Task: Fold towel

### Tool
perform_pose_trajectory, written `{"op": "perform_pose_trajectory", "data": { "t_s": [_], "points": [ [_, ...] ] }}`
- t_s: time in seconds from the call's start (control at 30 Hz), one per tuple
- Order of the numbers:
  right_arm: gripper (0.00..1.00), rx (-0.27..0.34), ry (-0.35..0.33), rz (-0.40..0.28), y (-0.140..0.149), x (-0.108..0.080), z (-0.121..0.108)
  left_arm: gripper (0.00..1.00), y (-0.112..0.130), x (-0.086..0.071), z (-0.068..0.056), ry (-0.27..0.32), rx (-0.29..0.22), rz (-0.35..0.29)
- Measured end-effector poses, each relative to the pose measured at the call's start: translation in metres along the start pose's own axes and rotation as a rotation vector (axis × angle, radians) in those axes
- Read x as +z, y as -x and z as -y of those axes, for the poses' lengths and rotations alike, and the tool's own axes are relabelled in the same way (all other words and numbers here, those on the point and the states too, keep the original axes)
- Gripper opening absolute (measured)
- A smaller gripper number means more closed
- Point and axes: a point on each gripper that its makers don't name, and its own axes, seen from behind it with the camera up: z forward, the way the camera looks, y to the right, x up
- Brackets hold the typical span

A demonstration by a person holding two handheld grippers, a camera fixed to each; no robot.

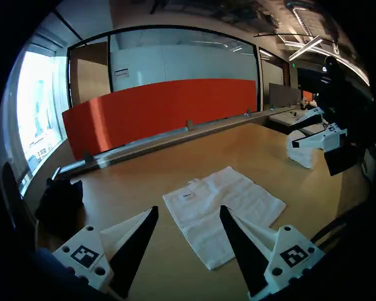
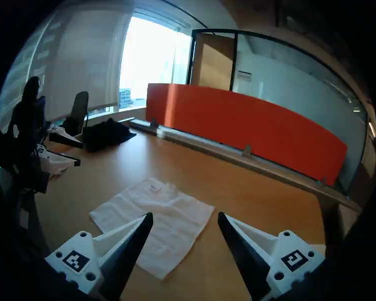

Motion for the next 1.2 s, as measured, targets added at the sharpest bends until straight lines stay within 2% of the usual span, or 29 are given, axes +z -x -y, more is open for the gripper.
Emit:
{"op": "perform_pose_trajectory", "data": {
  "t_s": [0.27,0.77,1.2],
  "points": [
    [1.0,-0.011,-0.027,0.035,0.033,0.015,0.012,0.9,0.033,0.015,-0.013,0.03,0.017,0.042],
    [1.0,0.005,-0.065,0.16,0.103,0.043,0.03,0.9,0.092,0.032,-0.032,0.088,0.012,0.16],
    [1.0,-0.003,-0.103,0.246,0.146,0.056,0.042,0.91,0.133,0.045,-0.048,0.144,0.023,0.251]
  ]
}}
